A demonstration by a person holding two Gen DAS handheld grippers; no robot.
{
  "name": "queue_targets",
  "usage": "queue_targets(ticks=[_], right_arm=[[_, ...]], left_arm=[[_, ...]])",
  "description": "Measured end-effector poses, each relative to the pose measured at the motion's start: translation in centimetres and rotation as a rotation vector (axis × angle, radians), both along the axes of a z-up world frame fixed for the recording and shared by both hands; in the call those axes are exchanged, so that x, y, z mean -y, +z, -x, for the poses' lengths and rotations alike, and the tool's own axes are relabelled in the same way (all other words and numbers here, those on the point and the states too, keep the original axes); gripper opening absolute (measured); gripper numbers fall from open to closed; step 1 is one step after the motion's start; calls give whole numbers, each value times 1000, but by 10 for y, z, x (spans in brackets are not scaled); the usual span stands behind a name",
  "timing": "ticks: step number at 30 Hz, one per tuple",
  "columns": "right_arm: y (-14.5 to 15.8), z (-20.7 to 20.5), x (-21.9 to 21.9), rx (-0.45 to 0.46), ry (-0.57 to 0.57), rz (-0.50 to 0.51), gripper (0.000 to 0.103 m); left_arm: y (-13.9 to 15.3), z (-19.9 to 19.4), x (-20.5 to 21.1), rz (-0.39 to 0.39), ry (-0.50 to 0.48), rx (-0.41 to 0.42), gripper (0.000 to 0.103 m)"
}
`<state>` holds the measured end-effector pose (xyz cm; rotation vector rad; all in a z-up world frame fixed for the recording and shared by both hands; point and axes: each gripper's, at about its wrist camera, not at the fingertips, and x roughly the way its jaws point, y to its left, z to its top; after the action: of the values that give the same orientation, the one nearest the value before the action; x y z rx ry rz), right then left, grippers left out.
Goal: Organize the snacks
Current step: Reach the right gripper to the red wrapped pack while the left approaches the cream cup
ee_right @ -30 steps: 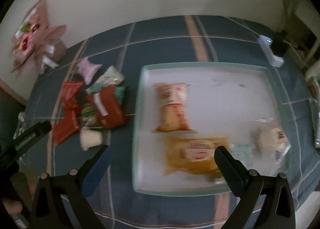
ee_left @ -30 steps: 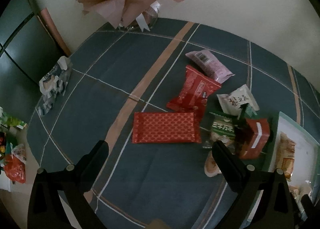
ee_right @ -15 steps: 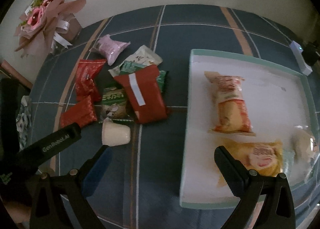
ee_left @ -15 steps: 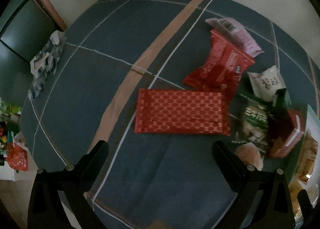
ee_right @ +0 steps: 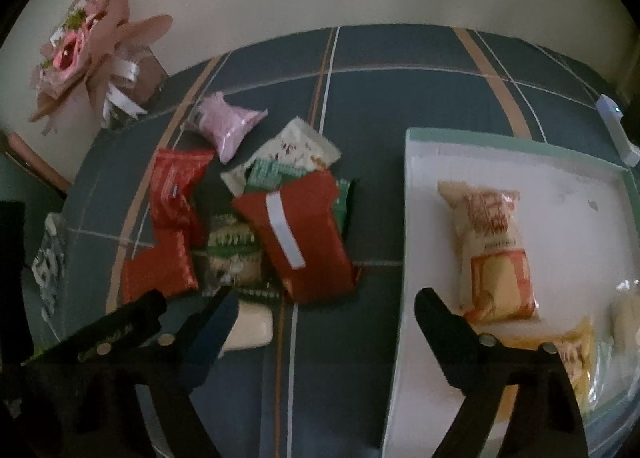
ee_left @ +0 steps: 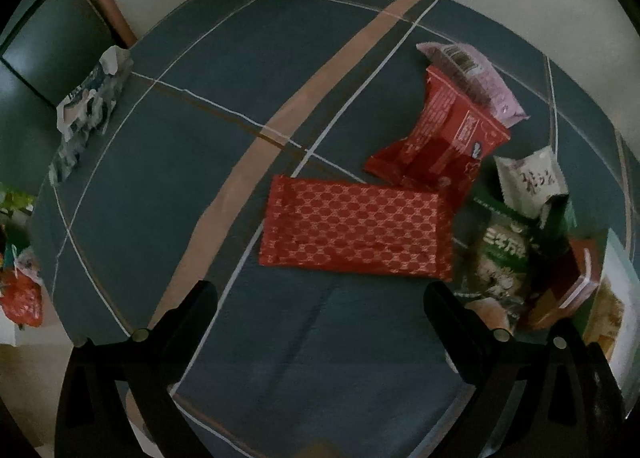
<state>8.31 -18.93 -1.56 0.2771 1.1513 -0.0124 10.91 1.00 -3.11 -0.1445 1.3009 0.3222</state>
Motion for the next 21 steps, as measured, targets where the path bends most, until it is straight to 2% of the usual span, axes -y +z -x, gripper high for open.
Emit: queue_targets(ticks=[9,13,16,19,21], right_arm=[[-1,-17,-2,34,44,-3,70],[-6,-21,-4,31,60,6,64],[-12,-23,-3,16,59,-9,53],[-17,-22,-5,6,65,-15,46],[-18,-21,-6,8,70,-7,45]], left_arm=[[4,-4,12,20,6,28,103],[3,-4,11,35,21,16,103],[-1,-5,5,42,33,7,103],[-1,-4,5,52,34,7,103],[2,-3,8,62,27,8,103]])
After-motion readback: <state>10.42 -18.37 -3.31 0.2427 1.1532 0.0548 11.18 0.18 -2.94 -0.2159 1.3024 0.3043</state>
